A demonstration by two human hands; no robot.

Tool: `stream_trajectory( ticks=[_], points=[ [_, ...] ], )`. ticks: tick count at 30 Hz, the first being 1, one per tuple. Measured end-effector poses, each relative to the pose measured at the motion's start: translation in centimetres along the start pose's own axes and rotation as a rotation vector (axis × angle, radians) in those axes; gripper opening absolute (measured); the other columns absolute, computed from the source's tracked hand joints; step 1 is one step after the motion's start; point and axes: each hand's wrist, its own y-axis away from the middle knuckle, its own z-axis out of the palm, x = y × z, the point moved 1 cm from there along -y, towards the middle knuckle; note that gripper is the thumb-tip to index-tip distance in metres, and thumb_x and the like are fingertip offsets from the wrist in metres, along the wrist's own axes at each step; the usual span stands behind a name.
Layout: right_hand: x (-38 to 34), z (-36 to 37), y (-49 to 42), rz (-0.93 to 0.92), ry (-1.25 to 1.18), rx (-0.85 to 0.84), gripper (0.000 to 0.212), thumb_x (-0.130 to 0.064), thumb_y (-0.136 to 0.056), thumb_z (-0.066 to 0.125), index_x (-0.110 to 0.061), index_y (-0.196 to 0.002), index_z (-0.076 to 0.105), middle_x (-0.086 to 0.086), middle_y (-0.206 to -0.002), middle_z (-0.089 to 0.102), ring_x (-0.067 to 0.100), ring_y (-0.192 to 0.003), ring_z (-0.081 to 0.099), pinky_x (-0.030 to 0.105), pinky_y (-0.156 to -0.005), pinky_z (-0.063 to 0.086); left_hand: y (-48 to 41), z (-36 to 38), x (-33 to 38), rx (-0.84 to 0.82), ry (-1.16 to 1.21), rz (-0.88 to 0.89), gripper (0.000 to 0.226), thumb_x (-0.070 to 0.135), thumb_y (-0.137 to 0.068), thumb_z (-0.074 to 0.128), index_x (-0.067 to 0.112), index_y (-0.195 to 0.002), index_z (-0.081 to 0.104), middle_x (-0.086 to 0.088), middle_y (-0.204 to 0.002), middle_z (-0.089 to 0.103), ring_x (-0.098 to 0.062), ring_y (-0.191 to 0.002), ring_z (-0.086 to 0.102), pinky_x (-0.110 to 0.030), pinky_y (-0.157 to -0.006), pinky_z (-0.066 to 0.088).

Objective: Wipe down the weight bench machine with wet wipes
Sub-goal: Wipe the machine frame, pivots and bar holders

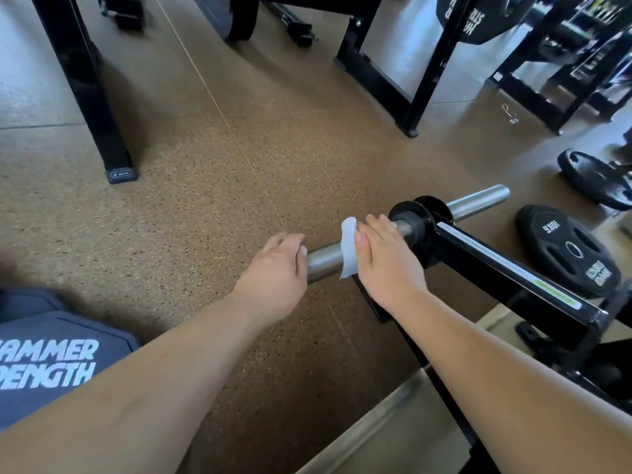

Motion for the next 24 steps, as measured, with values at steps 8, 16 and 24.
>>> stream_trajectory(
  ticks=[8,16,24],
  points=[
    [-1.7,-0.3,5.7,0.066,-0.184,0.077,0.046,-0.029,-0.112,0.035,-0.009,-0.151,0.049,0.006,-0.159,0.046,0.020,-0.147,0.044,0.037,-0.120,0.038,1.6,-0.6,2.8,0.243,-0.144,0.302,0.042,0.001,-0.094,0.055,0.005,-0.135,0.062,-0.017,-0.149,0.053,-0.036,-0.141,0.047,-0.042,-0.117,0.039],
    [5.3,4.6,11.5,0.385,-0.147,0.042,0.059,-0.037,-0.111,0.018,-0.005,-0.153,0.045,0.010,-0.162,0.041,0.018,-0.154,0.029,0.035,-0.126,0.027,4.9,4.9,4.7,-0.147,-0.208,0.244,0.021,0.026,-0.100,0.049,0.023,-0.115,0.063,0.002,-0.106,0.059,-0.024,-0.105,0.063,-0.040,-0.084,0.055],
    [10.8,8.7,11.0,0.490,-0.169,-0.118,0.059,-0.034,-0.112,0.016,-0.002,-0.159,0.031,0.008,-0.170,0.023,0.014,-0.159,0.010,0.031,-0.129,0.006,1.2,13.6,-1.6,-0.532,-0.552,0.089,0.037,0.027,-0.102,0.049,0.017,-0.138,0.049,-0.011,-0.144,0.045,-0.036,-0.132,0.047,-0.050,-0.107,0.046]
  ],
)
